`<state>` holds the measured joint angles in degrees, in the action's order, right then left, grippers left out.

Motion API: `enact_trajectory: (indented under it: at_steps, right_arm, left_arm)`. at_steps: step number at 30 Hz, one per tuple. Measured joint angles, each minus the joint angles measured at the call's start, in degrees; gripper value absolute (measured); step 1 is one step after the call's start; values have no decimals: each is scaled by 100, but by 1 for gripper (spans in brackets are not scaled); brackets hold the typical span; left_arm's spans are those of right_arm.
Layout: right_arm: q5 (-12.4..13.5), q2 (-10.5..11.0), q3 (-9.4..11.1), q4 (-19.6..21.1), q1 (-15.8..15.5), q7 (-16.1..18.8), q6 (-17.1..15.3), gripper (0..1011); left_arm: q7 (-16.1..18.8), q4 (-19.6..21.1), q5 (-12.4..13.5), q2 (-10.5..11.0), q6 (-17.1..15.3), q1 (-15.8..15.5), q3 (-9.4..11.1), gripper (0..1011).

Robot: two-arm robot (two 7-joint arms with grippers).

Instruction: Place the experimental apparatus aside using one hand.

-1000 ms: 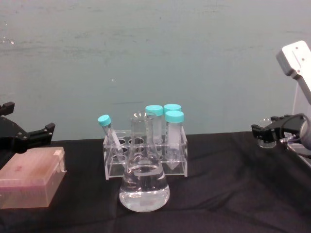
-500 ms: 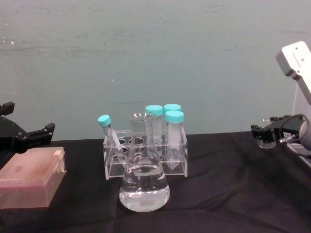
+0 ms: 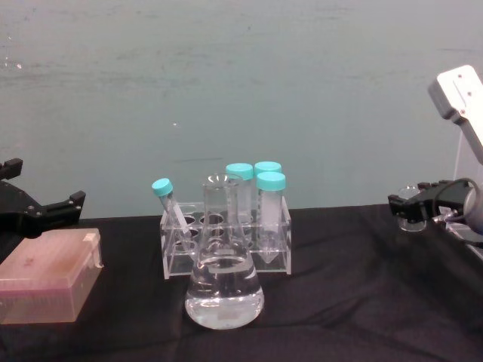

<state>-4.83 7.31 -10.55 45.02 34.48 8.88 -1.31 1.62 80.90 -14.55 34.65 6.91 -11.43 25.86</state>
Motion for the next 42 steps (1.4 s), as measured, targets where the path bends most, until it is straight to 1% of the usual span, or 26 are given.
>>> enact_trajectory:
  at_steps: [20, 21, 24, 25, 26, 28, 29, 30, 31, 32, 33, 35, 38, 42]
  right_arm:
    - [9, 7, -9, 12, -6, -8, -2, 538]
    - [9, 7, -9, 13, -6, -8, -2, 553]
    - [9, 8, -9, 14, -7, -10, -2, 661]
    - [9, 8, -9, 14, -7, -10, -2, 661]
    - [9, 8, -9, 15, -7, -10, -2, 716]
    - [9, 7, -9, 15, -7, -11, -2, 782]
    - [9, 8, -9, 15, -7, -12, -2, 782]
    - [9, 8, -9, 15, -7, -12, -2, 836]
    - [9, 8, -9, 15, -7, -12, -2, 849]
    - [9, 8, -9, 15, -7, -12, -2, 889]
    - [9, 8, -8, 15, -7, -12, -2, 898]
    - [9, 8, -8, 15, -7, -13, -2, 964]
    - [9, 8, -8, 15, -7, -13, -2, 1000]
    - [9, 8, -8, 15, -7, -13, -2, 1002]
  left_arm:
    - [0, 0, 0, 0, 0, 0, 0, 1000]
    - [0, 0, 0, 0, 0, 0, 0, 1000]
    - [0, 0, 0, 0, 0, 0, 0, 1000]
    - [0, 0, 0, 0, 0, 0, 0, 1000]
    - [0, 0, 1, 0, 0, 0, 0, 1000]
    - [0, 0, 0, 0, 0, 0, 0, 1000]
    - [0, 0, 0, 0, 0, 0, 0, 1000]
    - [0, 0, 1, 0, 0, 0, 0, 1000]
    - [0, 0, 1, 0, 0, 0, 0, 1000]
    - [0, 0, 1, 0, 0, 0, 0, 1000]
    - [0, 0, 0, 0, 0, 0, 0, 1000]
    - [0, 0, 1, 0, 0, 0, 0, 1000]
    - [0, 0, 1, 0, 0, 0, 0, 1000]
    - [0, 0, 0, 0, 0, 0, 0, 1001]
